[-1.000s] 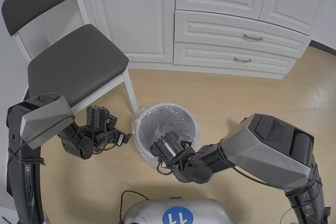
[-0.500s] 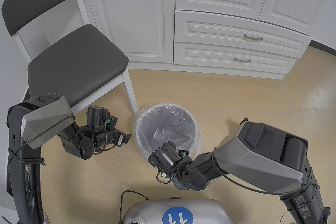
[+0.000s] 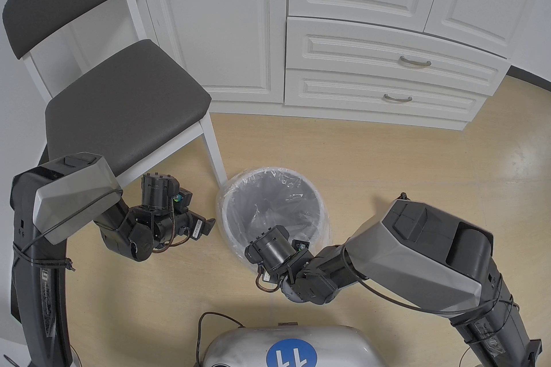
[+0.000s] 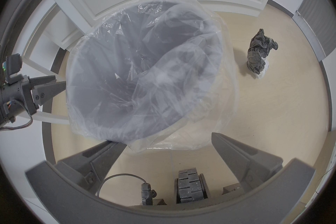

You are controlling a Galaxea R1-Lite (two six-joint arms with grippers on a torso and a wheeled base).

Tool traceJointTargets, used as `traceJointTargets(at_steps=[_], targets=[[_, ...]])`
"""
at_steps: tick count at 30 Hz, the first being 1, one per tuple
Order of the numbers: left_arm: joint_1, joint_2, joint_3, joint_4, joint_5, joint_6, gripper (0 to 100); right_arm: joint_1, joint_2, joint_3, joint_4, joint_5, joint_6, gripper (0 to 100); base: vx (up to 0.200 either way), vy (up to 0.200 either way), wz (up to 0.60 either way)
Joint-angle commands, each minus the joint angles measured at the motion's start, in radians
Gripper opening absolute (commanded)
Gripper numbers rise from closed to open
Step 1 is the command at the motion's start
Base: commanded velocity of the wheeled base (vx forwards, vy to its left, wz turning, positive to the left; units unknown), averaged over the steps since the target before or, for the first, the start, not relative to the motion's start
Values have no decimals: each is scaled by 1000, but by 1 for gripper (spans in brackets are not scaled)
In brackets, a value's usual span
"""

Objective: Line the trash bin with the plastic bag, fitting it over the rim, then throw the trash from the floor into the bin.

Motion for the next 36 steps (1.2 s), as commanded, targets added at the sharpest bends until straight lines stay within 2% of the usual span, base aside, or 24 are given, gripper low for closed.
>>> traceJointTargets(at_steps=[1,6,13,16,23,36], targets=[[-4,-12,4,-6,0,-1,100,1,11,-9,0,2,3,100,0,0,0],[-19,-20,24,-60,0,-2,100,17,13,-13,-1,6,10,100,0,0,0],[-53,-37,55,-109,0,-4,100,85,11,-9,-5,5,23,100,0,0,0],[-75,-37,47,-110,0,-48,100,109,5,8,-12,0,25,100,0,0,0],[-102,-32,21,-110,8,-111,100,123,-3,33,-14,-18,23,100,0,0,0],[-128,-3,21,-110,17,-105,100,109,5,33,-89,-46,23,100,0,0,0]])
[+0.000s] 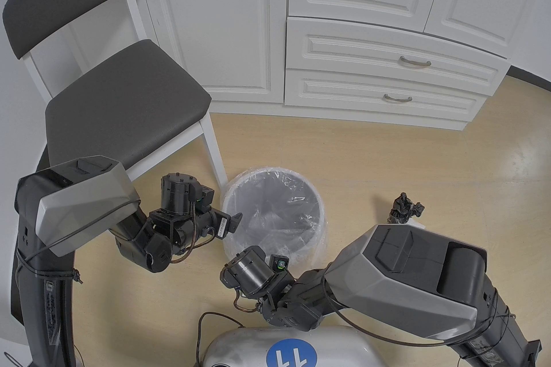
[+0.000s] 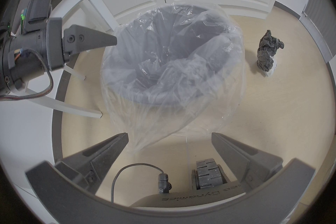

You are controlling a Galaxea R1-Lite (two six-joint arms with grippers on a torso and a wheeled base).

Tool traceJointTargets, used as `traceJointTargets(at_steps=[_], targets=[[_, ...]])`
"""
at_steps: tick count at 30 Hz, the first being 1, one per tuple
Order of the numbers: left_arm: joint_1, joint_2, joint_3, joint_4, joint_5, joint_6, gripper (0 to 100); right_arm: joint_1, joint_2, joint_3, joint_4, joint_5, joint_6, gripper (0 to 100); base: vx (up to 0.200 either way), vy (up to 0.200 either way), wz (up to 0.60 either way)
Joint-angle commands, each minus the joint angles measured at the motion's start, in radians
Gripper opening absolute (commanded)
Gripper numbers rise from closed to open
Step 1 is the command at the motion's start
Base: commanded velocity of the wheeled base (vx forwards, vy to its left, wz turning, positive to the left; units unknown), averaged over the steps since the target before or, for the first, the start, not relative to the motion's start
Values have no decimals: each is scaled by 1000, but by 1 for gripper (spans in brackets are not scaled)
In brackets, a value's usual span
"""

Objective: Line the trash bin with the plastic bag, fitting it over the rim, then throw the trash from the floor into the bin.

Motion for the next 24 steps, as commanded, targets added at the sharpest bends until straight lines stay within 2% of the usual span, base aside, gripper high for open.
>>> traceJointTargets(at_steps=[1,7,12,15,16,18,24], targets=[[-3,20,-4,0,6,3,100,-2,-2,6,-3,-3,0,100,0,0,0],[10,23,-5,1,15,11,100,-5,-14,9,-1,-6,-4,100,0,0,0],[62,12,-17,1,5,16,100,-43,-65,23,4,-40,-31,100,0,0,0],[66,9,-17,3,5,17,100,-54,-71,23,4,-43,-37,100,0,0,0],[74,-7,-10,4,6,20,100,-92,-89,18,1,-54,-48,100,0,0,0],[74,-25,-4,15,5,28,100,-120,-89,7,-1,-65,-50,100,0,0,0],[71,-23,13,12,3,46,100,-150,-71,-14,-3,-69,-59,100,0,0,0]])
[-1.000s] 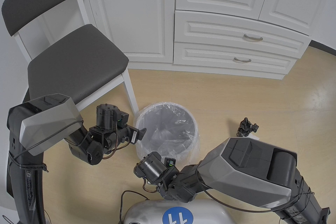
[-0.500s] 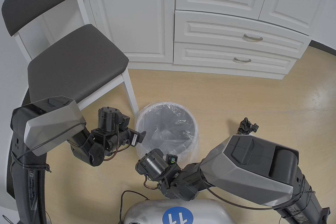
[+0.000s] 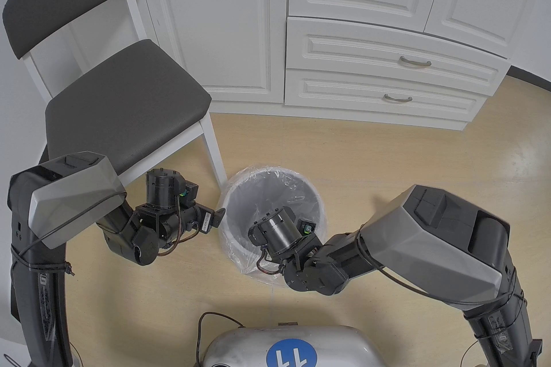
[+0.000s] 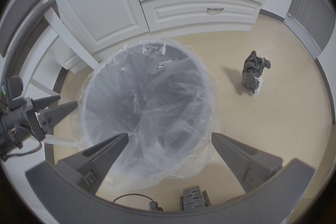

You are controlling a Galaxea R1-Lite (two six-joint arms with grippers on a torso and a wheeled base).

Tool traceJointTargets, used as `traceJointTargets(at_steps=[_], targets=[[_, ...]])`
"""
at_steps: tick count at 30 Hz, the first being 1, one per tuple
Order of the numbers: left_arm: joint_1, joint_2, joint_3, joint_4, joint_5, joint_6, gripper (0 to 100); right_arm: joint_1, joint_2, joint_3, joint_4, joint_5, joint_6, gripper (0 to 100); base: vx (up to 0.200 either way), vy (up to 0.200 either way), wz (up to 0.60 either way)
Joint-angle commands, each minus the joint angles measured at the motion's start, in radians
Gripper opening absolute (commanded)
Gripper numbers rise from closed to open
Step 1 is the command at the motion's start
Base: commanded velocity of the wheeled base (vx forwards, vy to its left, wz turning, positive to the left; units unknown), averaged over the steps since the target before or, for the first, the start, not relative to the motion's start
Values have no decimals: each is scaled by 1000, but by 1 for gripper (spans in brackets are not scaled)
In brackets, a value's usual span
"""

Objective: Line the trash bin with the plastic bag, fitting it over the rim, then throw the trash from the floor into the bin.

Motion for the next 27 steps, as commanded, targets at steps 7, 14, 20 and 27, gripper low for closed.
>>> traceJointTargets(at_steps=[7,14,20,27], targets=[[-1,-11,21,0,0,24,100,-45,26,-15,10,-2,-44,100,0,0,0],[-1,-5,22,2,-2,24,100,-47,-12,54,24,-4,-107,100,0,0,0],[2,8,18,6,-3,32,100,-45,-37,95,24,-4,-139,100,0,0,0],[9,12,18,6,-3,50,100,-44,-60,103,24,-53,-156,100,0,0,0]])
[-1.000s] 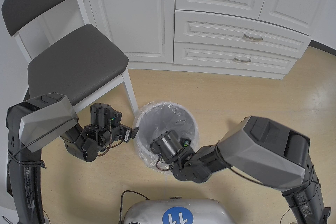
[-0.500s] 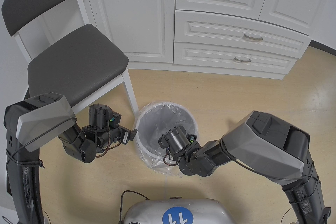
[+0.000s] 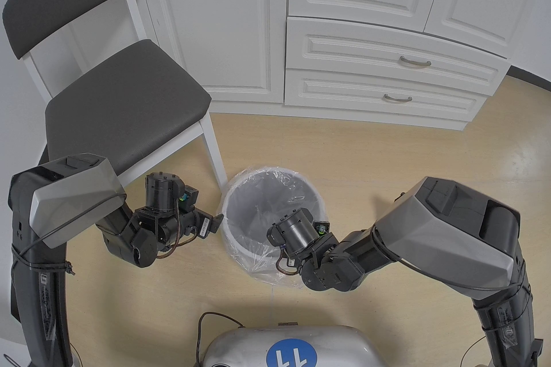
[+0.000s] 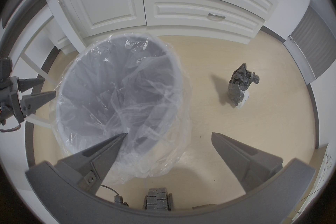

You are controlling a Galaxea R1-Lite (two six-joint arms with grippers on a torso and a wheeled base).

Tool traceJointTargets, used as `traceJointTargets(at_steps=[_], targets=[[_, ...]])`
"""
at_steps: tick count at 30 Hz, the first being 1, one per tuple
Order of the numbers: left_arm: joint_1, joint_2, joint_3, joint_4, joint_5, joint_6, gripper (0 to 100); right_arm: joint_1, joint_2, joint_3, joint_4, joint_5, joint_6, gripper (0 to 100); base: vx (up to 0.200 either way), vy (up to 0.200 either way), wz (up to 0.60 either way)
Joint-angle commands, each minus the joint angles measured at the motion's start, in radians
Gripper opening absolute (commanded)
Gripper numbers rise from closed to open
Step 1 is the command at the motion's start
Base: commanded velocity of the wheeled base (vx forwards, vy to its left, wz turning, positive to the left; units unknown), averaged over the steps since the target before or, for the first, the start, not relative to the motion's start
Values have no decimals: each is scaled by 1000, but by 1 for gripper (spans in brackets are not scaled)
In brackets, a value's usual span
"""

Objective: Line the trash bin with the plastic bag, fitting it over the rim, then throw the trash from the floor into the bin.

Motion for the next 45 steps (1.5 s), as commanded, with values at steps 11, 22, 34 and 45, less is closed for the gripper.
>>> traceJointTargets(at_steps=[11,22,34,45], targets=[[1,8,1,0,0,2,100,29,-13,85,-5,-9,-60,100,0,0,0],[1,10,1,-2,0,2,100,39,1,63,-14,-9,-46,100,0,0,0],[1,17,-8,-14,-1,0,100,22,-21,51,-74,-12,-43,100,0,0,0],[-13,-53,38,-17,-14,0,100,22,1,43,-264,-10,-42,100,0,0,0]])
